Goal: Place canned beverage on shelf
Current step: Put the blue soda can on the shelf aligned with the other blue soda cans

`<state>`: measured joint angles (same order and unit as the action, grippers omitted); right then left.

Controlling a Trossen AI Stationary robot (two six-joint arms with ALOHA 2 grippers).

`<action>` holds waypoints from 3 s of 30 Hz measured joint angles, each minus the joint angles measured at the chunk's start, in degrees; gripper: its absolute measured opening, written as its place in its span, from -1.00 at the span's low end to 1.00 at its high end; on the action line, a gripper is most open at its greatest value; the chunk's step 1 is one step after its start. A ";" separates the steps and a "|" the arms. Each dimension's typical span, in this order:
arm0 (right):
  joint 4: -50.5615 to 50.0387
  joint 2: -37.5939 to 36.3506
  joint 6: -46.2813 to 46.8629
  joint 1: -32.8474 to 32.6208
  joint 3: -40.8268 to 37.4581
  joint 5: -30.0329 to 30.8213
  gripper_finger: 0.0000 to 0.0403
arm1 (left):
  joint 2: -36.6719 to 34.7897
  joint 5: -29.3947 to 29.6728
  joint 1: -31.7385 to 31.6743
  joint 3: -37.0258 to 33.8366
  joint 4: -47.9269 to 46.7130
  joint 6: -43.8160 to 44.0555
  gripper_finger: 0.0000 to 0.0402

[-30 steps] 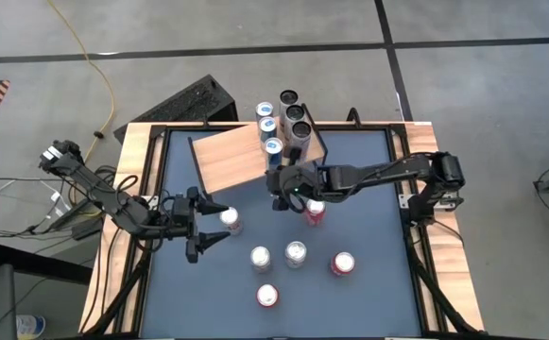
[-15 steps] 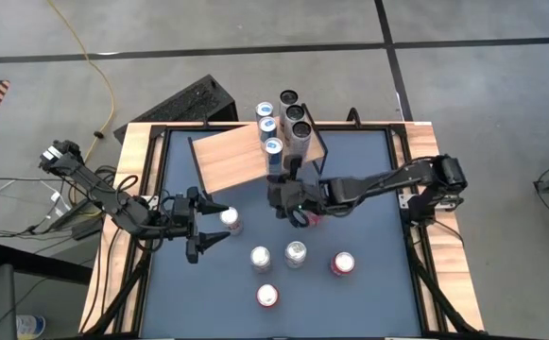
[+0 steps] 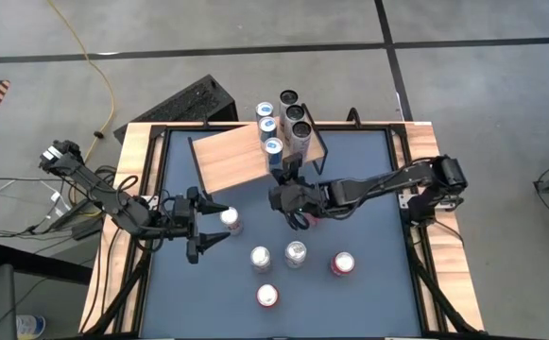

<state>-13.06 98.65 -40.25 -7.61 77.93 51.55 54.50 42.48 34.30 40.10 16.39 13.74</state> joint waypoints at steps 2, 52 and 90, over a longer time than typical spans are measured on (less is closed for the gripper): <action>0.28 0.04 -0.11 0.70 0.00 -0.05 -1.00 | 0.00 0.00 0.00 0.00 -0.45 -0.01 0.66; -18.27 -22.97 7.87 -43.57 15.34 38.47 -1.00 | 33.82 -19.24 -34.24 1.39 35.22 -15.17 -0.89; -19.96 -22.47 10.30 -42.50 15.30 38.45 -1.00 | 33.83 -7.14 -38.03 1.73 30.73 -14.61 -1.00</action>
<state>-33.02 76.18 -29.95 -50.11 93.23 90.00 88.33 35.33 -3.73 41.82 47.12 -0.88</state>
